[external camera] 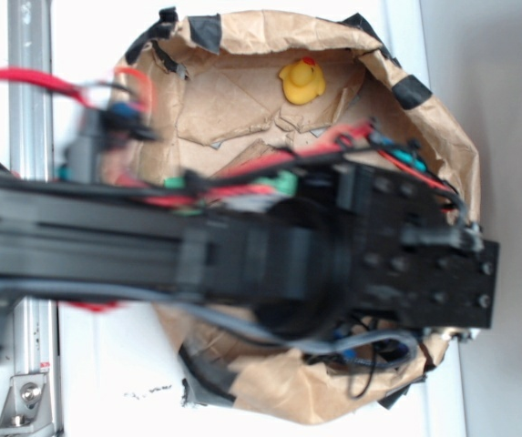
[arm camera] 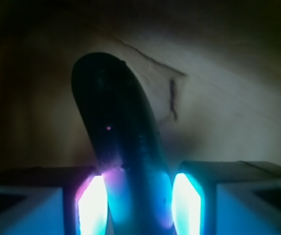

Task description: Grab the plastic pickle.

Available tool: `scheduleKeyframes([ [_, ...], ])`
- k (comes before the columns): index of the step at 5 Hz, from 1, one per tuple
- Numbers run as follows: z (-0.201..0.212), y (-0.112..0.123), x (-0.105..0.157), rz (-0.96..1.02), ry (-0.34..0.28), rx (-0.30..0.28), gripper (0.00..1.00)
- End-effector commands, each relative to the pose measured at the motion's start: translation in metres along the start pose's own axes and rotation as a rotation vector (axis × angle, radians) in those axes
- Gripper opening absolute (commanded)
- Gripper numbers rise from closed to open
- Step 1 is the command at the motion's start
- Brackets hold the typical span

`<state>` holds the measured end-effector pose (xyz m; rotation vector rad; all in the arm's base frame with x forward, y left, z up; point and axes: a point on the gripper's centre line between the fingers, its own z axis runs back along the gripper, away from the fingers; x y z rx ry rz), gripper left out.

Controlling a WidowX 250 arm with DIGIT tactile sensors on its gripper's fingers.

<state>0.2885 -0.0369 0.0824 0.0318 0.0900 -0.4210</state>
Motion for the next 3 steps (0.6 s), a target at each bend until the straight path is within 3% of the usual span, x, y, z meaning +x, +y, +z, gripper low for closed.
scheduleKeyframes([
  [1,0.094,0.009,-0.062,0.362,-0.147,0.112,0.0],
  [2,0.116,0.012,-0.074,0.479,-0.237,0.088,0.0],
  [3,0.124,0.011,-0.072,0.501,-0.25,0.056,0.0],
])
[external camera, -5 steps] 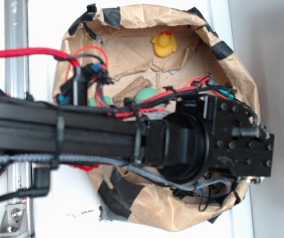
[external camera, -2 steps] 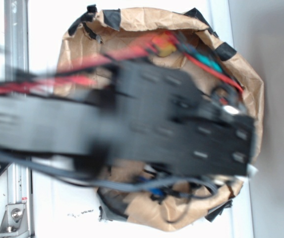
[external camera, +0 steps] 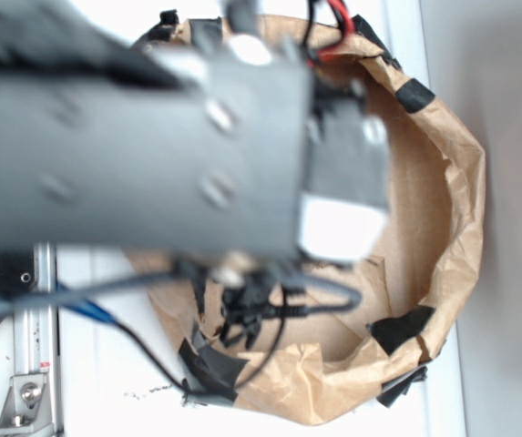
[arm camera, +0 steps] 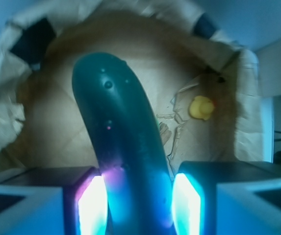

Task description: Grab the plastic pickle.

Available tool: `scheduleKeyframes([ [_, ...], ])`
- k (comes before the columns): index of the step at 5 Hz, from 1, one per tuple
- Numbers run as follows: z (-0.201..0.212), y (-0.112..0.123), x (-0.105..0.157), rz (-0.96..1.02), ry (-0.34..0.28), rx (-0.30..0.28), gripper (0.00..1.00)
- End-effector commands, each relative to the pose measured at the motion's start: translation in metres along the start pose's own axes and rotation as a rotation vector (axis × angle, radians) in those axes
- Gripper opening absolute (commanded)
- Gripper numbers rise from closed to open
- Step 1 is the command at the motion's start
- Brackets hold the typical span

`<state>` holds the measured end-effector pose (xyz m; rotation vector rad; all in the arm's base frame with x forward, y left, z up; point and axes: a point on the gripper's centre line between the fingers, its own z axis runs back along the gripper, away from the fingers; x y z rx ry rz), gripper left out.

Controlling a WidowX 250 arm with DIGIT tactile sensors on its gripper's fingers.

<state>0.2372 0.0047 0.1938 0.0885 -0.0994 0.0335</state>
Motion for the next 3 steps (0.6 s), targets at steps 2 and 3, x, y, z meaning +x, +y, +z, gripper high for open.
scheduleKeyframes([
  [2,0.011,-0.009,-0.004,0.079,-0.063,-0.044,0.0],
  [3,0.002,-0.01,-0.006,0.076,-0.04,-0.046,0.0],
])
